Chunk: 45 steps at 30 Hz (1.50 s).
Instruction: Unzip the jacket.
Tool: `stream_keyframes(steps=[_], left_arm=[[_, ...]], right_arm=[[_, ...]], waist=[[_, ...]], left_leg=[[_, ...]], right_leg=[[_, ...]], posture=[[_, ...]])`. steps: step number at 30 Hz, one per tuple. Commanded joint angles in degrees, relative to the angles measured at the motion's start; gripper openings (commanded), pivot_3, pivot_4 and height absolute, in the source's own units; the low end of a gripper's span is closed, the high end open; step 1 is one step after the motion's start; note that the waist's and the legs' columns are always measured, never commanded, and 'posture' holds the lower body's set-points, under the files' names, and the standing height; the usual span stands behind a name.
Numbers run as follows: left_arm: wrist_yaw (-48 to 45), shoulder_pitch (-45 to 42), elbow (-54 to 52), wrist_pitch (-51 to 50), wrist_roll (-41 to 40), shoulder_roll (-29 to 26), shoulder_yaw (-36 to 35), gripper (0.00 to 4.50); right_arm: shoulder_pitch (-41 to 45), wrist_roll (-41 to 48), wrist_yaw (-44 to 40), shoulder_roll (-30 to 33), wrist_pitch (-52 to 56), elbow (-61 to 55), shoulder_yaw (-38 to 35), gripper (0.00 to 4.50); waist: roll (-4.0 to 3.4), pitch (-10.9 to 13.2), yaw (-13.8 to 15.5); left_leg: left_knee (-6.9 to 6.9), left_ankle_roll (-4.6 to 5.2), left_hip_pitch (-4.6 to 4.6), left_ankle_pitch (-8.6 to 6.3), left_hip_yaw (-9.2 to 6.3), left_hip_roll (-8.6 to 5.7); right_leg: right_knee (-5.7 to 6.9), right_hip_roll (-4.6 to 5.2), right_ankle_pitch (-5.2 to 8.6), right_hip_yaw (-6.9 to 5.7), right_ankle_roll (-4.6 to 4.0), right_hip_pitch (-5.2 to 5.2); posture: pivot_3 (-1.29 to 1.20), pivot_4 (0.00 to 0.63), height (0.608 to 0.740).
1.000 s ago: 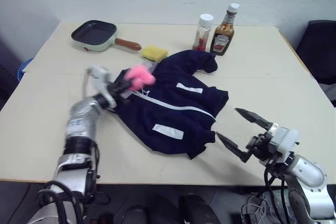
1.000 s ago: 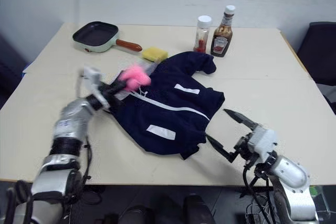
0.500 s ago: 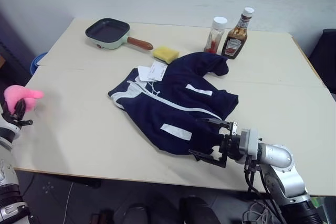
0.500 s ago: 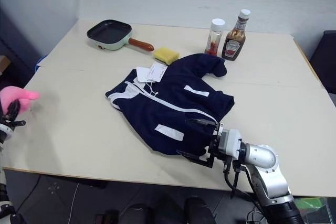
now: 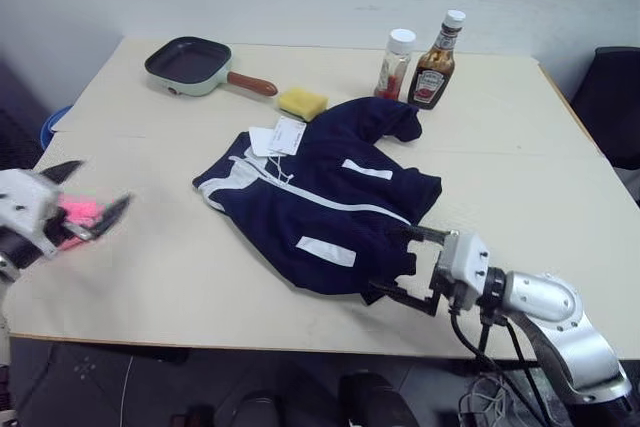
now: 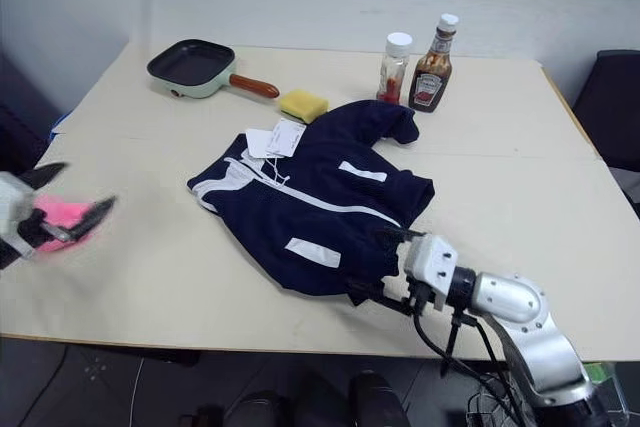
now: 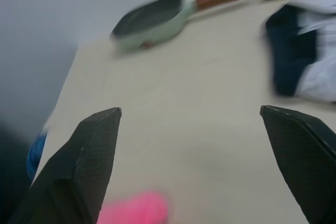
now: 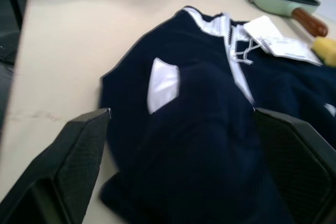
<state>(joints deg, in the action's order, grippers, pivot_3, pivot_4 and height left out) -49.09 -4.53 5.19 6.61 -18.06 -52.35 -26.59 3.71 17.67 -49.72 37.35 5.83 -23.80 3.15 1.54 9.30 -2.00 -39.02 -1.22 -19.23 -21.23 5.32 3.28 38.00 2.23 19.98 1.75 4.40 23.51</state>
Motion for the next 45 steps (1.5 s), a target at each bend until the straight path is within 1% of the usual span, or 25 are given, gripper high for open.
stream_keyframes(steps=[1,3,6,7,8,9,11,13,16,18,19,20,24,26,28,31,33,36,37,38,40,42,43,44,45], left_arm=[[-12.8,-3.4,1.3,9.4,4.7,-2.6,11.9,4.48],[-14.0,-12.5,9.6,15.3,10.7,-0.5,19.4,4.48],[-11.0,-24.6,22.6,22.5,18.4,4.3,26.4,4.48],[-9.4,-28.0,26.8,25.0,21.2,5.6,28.4,4.5],[-8.2,-30.6,30.3,26.8,23.2,6.5,29.9,4.5],[-7.3,-32.9,33.6,27.9,24.6,7.6,31.2,4.5],[-4.5,-36.6,39.2,30.4,27.3,9.4,33.1,4.5],[-2.9,-39.7,44.2,31.7,29.8,10.7,35.3,4.5],[-1.4,-43.0,50.6,30.6,33.4,11.8,38.4,4.5],[-2.0,-44.1,53.7,28.7,34.4,12.6,40.1,4.1],[-4.1,-44.0,54.4,26.8,33.4,13.2,40.2,3.87],[-6.4,-43.5,54.7,25.1,32.4,13.7,40.3,3.68],[-15.7,-37.0,47.1,25.1,27.1,12.5,40.2,2.42],[-21.1,-30.1,35.4,18.6,21.8,10.2,39.4,1.81],[-25.7,-21.2,18.7,6.8,14.5,6.7,38.5,1.1],[-25.3,-9.6,-0.6,-5.2,7.7,2.2,36.2,0.05],[-24.7,-0.9,-12.0,-12.0,4.4,-1.6,34.7,0.0],[-19.7,7.2,-21.5,-18.0,2.3,-2.5,31.7,0.0],[-18.4,8.8,-23.4,-19.3,1.8,-2.3,30.9,0.0],[-17.6,10.5,-24.9,-20.4,1.7,-2.4,30.4,0.0],[-16.8,13.2,-26.9,-20.5,2.9,-3.1,29.9,0.0],[-11.9,13.5,-25.9,-21.9,4.8,-1.3,28.8,0.0],[-11.0,13.3,-25.4,-23.6,3.3,-0.4,28.0,0.0],[-11.2,13.2,-25.1,-24.4,1.2,0.1,26.8,0.24],[-13.0,13.5,-25.5,-25.4,-1.3,-0.2,25.8,0.49]], right_arm=[[2.7,-4.2,1.2,0.1,3.3,0.0,3.8,4.5],[4.8,-7.2,1.6,-0.2,5.7,2.4,6.9,4.5],[7.9,-12.5,3.8,-1.5,5.3,6.3,10.1,4.5],[8.7,-14.6,5.1,-1.8,5.2,7.5,10.8,4.11],[9.3,-16.3,6.2,-2.0,5.2,8.5,11.3,3.94],[9.5,-17.7,6.8,-2.1,5.8,9.3,11.8,3.57],[9.6,-19.5,7.6,-2.1,6.4,10.2,12.6,3.07],[9.1,-19.3,7.9,-2.7,8.2,9.6,12.6,2.31],[8.3,-17.9,7.9,-3.6,9.6,8.1,11.9,1.4],[7.3,-16.8,7.1,-3.2,9.9,7.0,10.9,0.82],[6.5,-15.7,6.4,-2.8,10.2,6.3,10.0,0.62],[5.7,-14.4,5.7,-2.3,10.0,5.7,8.9,0.56],[0.5,-7.4,-2.1,2.2,5.9,4.4,3.3,0.55],[-3.3,-2.4,-8.3,5.6,2.9,4.1,0.0,0.55],[-6.9,2.1,-12.7,8.5,2.4,3.5,-3.8,0.55],[-10.9,3.9,-16.9,12.3,0.8,4.5,-7.6,0.55],[-13.3,3.8,-19.7,14.5,-1.5,6.5,-9.8,0.55],[-15.0,3.1,-21.3,15.8,-4.4,8.7,-11.3,0.55],[-15.3,2.9,-21.5,15.9,-4.9,8.9,-11.5,0.55],[-15.6,3.2,-21.9,16.0,-4.8,9.1,-11.7,0.55],[-16.3,3.5,-22.2,16.0,-4.5,9.3,-12.0,0.55],[-18.2,7.8,-22.6,16.3,2.0,6.9,-12.6,0.55],[-18.9,9.5,-22.7,16.1,3.4,5.6,-12.9,0.9],[-19.6,10.9,-22.7,15.6,4.0,4.6,-13.5,1.31],[-20.5,11.9,-22.7,15.6,4.8,3.5,-14.1,1.53]], waist=[[-0.44,0.0,0.4],[-0.5,0.0,0.6],[-0.24,0.1,0.6],[-0.21,0.0,0.5],[-0.2,0.0,0.4],[-0.18,0.0,0.1],[-0.18,0.0,-0.2],[-0.15,0.0,-0.1],[-0.1,0.0,0.3],[-0.07,-0.1,0.4],[-0.07,-0.2,0.5],[-0.14,-0.3,0.5],[-0.42,-0.4,0.5],[-0.61,-0.5,0.1],[-0.81,-0.6,-0.4],[-0.87,-0.6,-1.0],[-0.9,-0.6,-1.2],[-0.84,-0.6,-1.0],[-0.87,-0.5,-0.9],[-0.81,-0.4,-0.9],[-0.79,-0.4,-0.6],[-0.84,-0.4,-0.2],[-0.91,-0.4,0.2],[-0.93,-0.4,0.4],[-0.95,-0.4,0.5]], left_leg=[[0.04,0.07,0.02,-0.01,0.0,-0.12],[0.05,0.15,-0.02,0.01,0.0,-0.25],[-0.06,0.28,-0.11,0.09,0.02,-0.42],[-0.09,0.31,-0.16,0.09,0.06,-0.44],[-0.1,0.34,-0.2,0.09,0.07,-0.46],[-0.11,0.39,-0.22,0.06,0.15,-0.48],[-0.09,0.44,-0.23,0.03,0.26,-0.47],[-0.09,0.49,-0.22,0.0,0.26,-0.45],[-0.22,0.51,-0.14,0.0,0.22,-0.46],[-0.23,0.54,0.05,0.07,0.22,-0.48],[-0.23,0.55,0.05,0.14,0.21,-0.48],[-0.23,0.55,0.07,0.16,0.18,-0.49],[-0.15,0.55,0.07,0.16,0.14,-0.51],[-0.08,0.54,0.07,0.07,0.13,-0.49],[0.07,0.58,0.07,-0.07,0.14,-0.44],[0.06,0.67,0.04,-0.31,0.09,-0.36],[0.03,0.83,0.03,-0.44,0.11,-0.41],[-0.03,0.91,0.17,-0.49,0.09,-0.45],[-0.04,0.92,0.29,-0.49,0.08,-0.45],[-0.03,1.21,0.51,-0.64,0.07,-0.44],[0.12,1.22,0.91,-0.66,0.05,-0.43],[0.19,1.18,0.99,-0.64,0.05,-0.43],[0.24,1.17,1.0,-0.63,0.05,-0.43],[0.31,1.15,1.01,-0.62,0.04,-0.44],[0.32,1.14,1.01,-0.61,0.04,-0.44]], right_leg=[[0.0,0.1,0.0,0.0,0.0,0.0],[0.0,0.15,0.01,0.0,-0.01,0.03],[0.02,0.08,-0.04,-0.04,0.07,0.03],[0.04,0.07,-0.06,-0.02,0.12,0.08],[0.03,0.09,-0.1,0.0,0.19,0.1],[0.04,0.1,-0.12,0.0,0.22,0.16],[0.05,0.1,-0.13,0.01,0.25,0.22],[0.05,0.16,-0.14,0.01,0.26,0.22],[0.08,0.27,-0.15,0.0,0.29,0.1],[0.07,0.3,-0.2,-0.01,0.37,-0.12],[0.07,0.31,-0.22,-0.02,0.41,-0.14],[0.08,0.31,-0.23,-0.02,0.42,-0.16],[0.1,0.3,-0.23,-0.03,0.42,-0.16],[0.04,0.3,-0.22,-0.03,0.42,-0.14],[0.1,0.27,-0.22,0.04,0.42,-0.12],[0.01,0.29,-0.2,0.05,0.39,-0.1],[-0.08,0.41,-0.2,0.13,0.38,-0.14],[-0.41,0.45,-0.19,0.14,0.38,-0.41],[-0.5,0.45,-0.19,0.14,0.38,-0.6],[-0.57,0.45,-0.19,0.14,0.38,-0.86],[-0.6,0.45,-0.15,0.14,0.33,-1.21],[-0.6,0.44,-0.14,0.14,0.31,-1.23],[-0.6,0.45,-0.14,0.14,0.3,-1.23],[-0.59,0.45,-0.13,0.14,0.29,-1.21],[-0.59,0.44,-0.13,0.14,0.29,-1.19]], posture=[[0.0,0.15,0.74],[0.0,0.15,0.74],[0.0,0.15,0.74],[0.0,0.15,0.74],[0.0,0.15,0.74],[0.0,0.15,0.74],[0.0,0.15,0.74],[0.0,0.15,0.74],[0.0,0.15,0.74],[0.0,0.15,0.74],[0.0,0.15,0.74],[0.0,0.15,0.74],[0.0,0.15,0.74],[0.0,0.15,0.74],[0.0,0.15,0.74],[0.0,0.15,0.74],[0.0,0.15,0.74],[0.0,0.15,0.74],[0.0,0.15,0.74],[0.0,0.15,0.74],[0.0,0.15,0.74],[0.0,0.15,0.74],[0.0,0.15,0.74],[0.0,0.15,0.74],[0.0,0.15,0.74]])
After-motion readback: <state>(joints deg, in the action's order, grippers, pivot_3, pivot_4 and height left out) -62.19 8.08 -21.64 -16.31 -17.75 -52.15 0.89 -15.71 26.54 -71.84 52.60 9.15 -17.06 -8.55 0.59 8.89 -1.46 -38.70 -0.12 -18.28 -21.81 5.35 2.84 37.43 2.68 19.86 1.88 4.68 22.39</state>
